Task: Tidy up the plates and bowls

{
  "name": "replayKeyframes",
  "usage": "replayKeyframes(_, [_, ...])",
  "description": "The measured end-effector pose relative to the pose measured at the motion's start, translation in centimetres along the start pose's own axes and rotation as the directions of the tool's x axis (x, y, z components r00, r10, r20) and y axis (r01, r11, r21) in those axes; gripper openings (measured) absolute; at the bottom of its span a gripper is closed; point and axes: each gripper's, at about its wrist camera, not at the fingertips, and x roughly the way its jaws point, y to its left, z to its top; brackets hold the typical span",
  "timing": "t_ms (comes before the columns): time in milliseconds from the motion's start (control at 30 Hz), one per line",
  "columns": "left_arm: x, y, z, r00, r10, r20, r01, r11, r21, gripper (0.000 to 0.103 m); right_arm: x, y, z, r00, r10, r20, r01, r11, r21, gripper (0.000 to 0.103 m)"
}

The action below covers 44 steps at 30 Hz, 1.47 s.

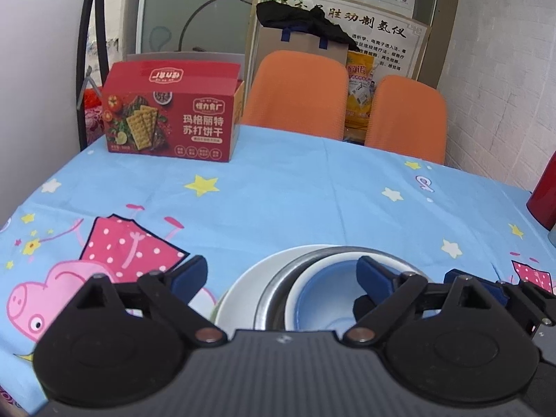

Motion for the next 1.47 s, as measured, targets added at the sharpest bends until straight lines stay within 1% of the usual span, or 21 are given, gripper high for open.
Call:
replayKeyframes(100, [-0.7,0.1,0.0,1.0,0.001,0.01,-0.001,1.0,-0.012,0.092,-0.4,-0.5,0.0,1.0,-0.027,-0.001,0.027,1.0,-0.011,0.103])
replayKeyframes(200, [-1.7,-0.1,-0.2,1.0,-0.006,0.013,0.006,1.0,-0.024,0.093,-1.3,-1.7,-0.2,0.999,-0.042,-0.001,0.042,0.999,0.019,0.103])
replayKeyframes(333, [-3.9,-1.1,-1.4,1.0,-0.028,0.014,0.028,1.0,-0.009,0.093,-3.5,-3.5,-0.8,0.995,-0.097,0.015,0.096,0.994,0.057,0.103])
replayKeyframes(400, [-5.3,-2.0,-2.4,0.999,-0.042,0.015,0.042,0.999,0.012,0.095,-4.7,-4.2,-1.1,0.991,-0.136,0.017,0.135,0.988,0.072,0.103])
replayKeyframes(433, [-6.0,-2.4,-3.0,0.999,-0.047,0.018,0.047,0.999,0.023,0.097,-5.4,-4.5,-1.4,0.988,-0.155,0.017,0.153,0.985,0.079,0.103])
replayKeyframes(533, [-7.8,-3.6,-5.2,0.998,-0.054,0.022,0.052,0.997,0.055,0.097,-7.5,-5.2,-2.4,0.979,-0.205,0.021,0.202,0.975,0.091,0.103])
replayKeyframes(667, [-9.6,-4.8,-8.3,0.997,-0.074,0.0,0.073,0.992,0.098,0.097,-10.4,-5.7,-4.7,0.964,-0.262,0.036,0.258,0.961,0.098,0.103])
replayKeyframes(767, [-10.6,-5.1,-10.6,0.996,-0.086,-0.019,0.087,0.99,0.114,0.097,-11.8,-5.8,-6.5,0.958,-0.286,0.005,0.284,0.954,0.095,0.103])
replayKeyframes(833, [-11.0,-5.1,-11.8,0.995,-0.091,-0.032,0.094,0.987,0.128,0.097,-12.4,-5.6,-7.8,0.958,-0.286,-0.022,0.287,0.953,0.102,0.103])
replayKeyframes(967, [-11.3,-4.7,-13.3,0.996,-0.074,-0.051,0.081,0.987,0.141,0.098,-13.3,-5.1,-10.1,0.974,-0.214,-0.075,0.222,0.968,0.118,0.103])
replayKeyframes(1067, [-11.2,-4.1,-14.0,0.995,-0.071,-0.069,0.08,0.989,0.128,0.097,-13.3,-4.7,-11.2,0.975,-0.193,-0.107,0.205,0.972,0.114,0.103])
replayKeyframes(1167, [-11.2,-3.8,-14.5,0.996,-0.055,-0.069,0.064,0.989,0.131,0.097,-13.1,-4.5,-11.9,0.978,-0.172,-0.121,0.186,0.976,0.115,0.103])
replayKeyframes(1333, [-11.1,-4.0,-14.7,0.999,-0.019,-0.051,0.027,0.988,0.153,0.097,-13.0,-4.3,-12.2,0.977,-0.173,-0.127,0.186,0.977,0.107,0.103])
replayKeyframes(1467, [-10.7,-4.2,-14.6,0.998,-0.024,-0.064,0.034,0.988,0.153,0.097,-12.8,-4.7,-12.3,0.977,-0.166,-0.131,0.182,0.976,0.123,0.103])
